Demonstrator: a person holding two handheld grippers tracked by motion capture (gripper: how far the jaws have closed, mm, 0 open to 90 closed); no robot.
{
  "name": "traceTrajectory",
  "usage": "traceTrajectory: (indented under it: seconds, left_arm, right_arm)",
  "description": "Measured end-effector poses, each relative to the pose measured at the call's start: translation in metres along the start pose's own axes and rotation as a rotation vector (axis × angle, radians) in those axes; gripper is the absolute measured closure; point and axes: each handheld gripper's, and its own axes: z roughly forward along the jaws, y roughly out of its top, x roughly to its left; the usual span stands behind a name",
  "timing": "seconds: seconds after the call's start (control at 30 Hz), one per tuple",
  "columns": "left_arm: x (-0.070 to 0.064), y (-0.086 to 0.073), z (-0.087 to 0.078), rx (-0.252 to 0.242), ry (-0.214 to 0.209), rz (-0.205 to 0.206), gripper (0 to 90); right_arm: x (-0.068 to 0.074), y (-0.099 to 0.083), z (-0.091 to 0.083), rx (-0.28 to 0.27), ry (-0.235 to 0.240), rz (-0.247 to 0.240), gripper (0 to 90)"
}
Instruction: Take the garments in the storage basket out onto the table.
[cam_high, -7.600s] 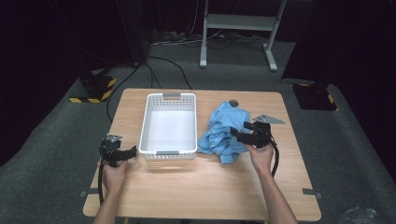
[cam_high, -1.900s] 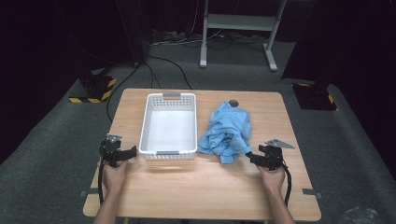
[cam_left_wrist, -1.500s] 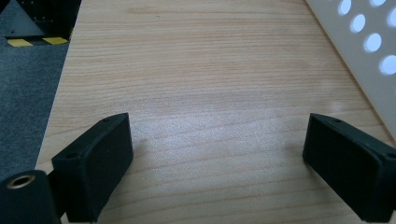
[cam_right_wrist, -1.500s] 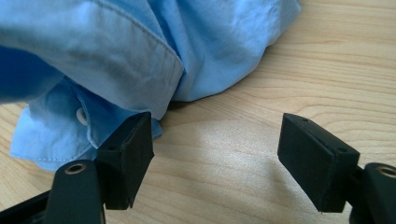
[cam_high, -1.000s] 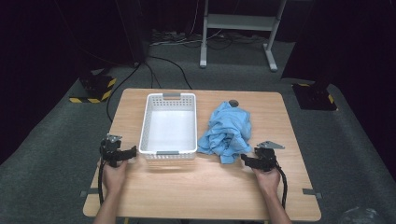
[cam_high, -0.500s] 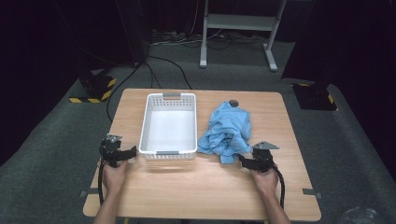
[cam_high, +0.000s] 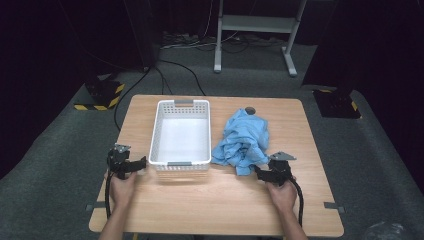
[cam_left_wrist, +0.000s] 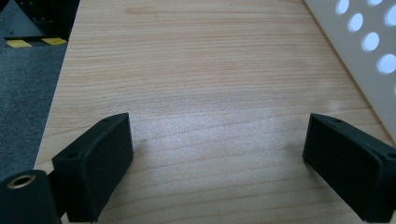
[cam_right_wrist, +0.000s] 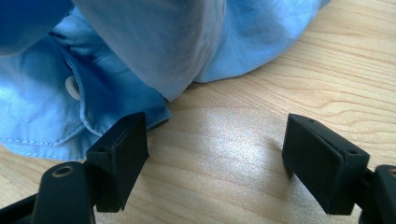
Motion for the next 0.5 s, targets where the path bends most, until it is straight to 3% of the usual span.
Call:
traceTrajectory:
  seconds: [0.5]
  left_arm:
    - [-0.0029, -0.0002, 0.0001, 0.009, -0.007, 0.01, 5.3]
  right_arm:
    - [-0.0001, 0.0001, 0.0001, -0.001, 0.0, 0.0, 22.0]
